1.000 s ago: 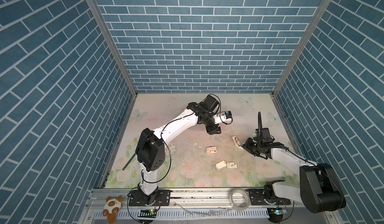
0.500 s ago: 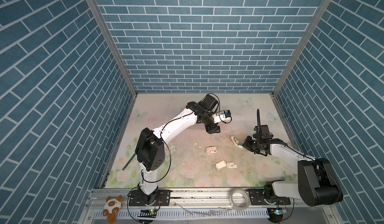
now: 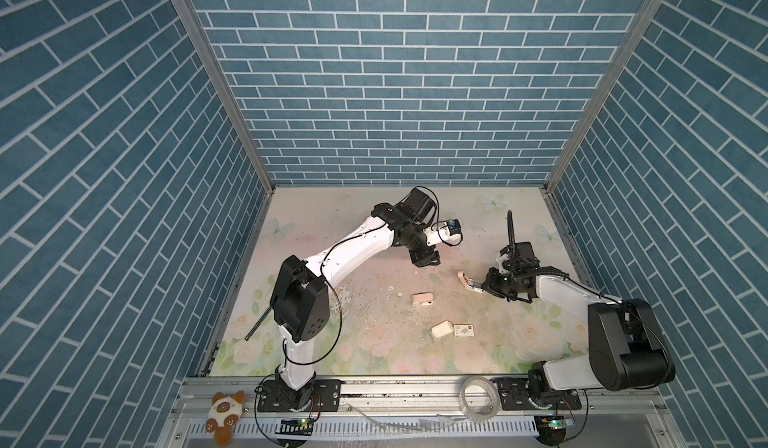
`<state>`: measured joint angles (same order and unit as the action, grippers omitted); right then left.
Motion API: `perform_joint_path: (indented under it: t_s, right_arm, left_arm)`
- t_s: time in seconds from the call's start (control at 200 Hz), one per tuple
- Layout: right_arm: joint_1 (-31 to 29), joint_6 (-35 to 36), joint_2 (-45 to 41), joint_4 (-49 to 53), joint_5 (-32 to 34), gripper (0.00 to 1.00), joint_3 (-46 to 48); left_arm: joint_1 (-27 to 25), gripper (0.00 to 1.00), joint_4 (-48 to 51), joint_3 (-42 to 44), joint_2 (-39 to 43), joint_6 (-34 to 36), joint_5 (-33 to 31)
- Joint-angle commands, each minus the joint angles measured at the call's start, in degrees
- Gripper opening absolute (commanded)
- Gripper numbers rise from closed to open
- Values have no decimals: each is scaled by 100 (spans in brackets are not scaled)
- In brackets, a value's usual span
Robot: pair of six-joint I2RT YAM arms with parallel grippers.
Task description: Load the staples into the stapler
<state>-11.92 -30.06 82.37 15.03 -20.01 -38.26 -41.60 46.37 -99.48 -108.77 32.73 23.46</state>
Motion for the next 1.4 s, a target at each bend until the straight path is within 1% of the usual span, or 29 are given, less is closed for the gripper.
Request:
perform_joint_path:
  t_s: [0.0, 0.18, 0.325, 0.485, 0.595, 0.645, 0.8, 0.91, 1.125, 1.395]
  right_arm:
    - [-158, 358, 224, 134, -310, 8, -266]
    - [-461, 465, 549, 175, -275, 9, -534]
    - [-526, 433, 667, 157, -241, 14, -657]
    - [-518, 246, 384, 145, -120, 25, -665]
    - [-476, 34, 51, 188, -47, 26, -578]
    - [-435, -86, -122, 226, 6, 25, -493]
    - [-220, -482, -576, 54, 76, 19, 18]
    - [-86, -621, -713, -264, -127, 16, 345]
    - [105, -702, -403, -874, -580, 13, 529]
    - [231, -708, 41, -1251, -868, 11, 547]
  left_arm:
    - [47, 58, 13, 102, -109, -23, 51]
    - [74, 58, -12, 212, -57, -8, 44]
    - [82, 58, -5, 324, -34, 104, 18]
    - [109, 59, 100, 332, -95, 348, 118]
    - [110, 58, 315, 103, -300, 550, 279]
    - [109, 58, 496, -69, -452, 670, 403]
    - [109, 55, 911, -573, -941, 1048, 626]
    - [109, 53, 1104, -920, -1259, 1142, 681]
    - [91, 48, 1274, -1148, -1620, 1352, 788]
    - [30, 42, 1344, -1467, -2004, 1429, 781]
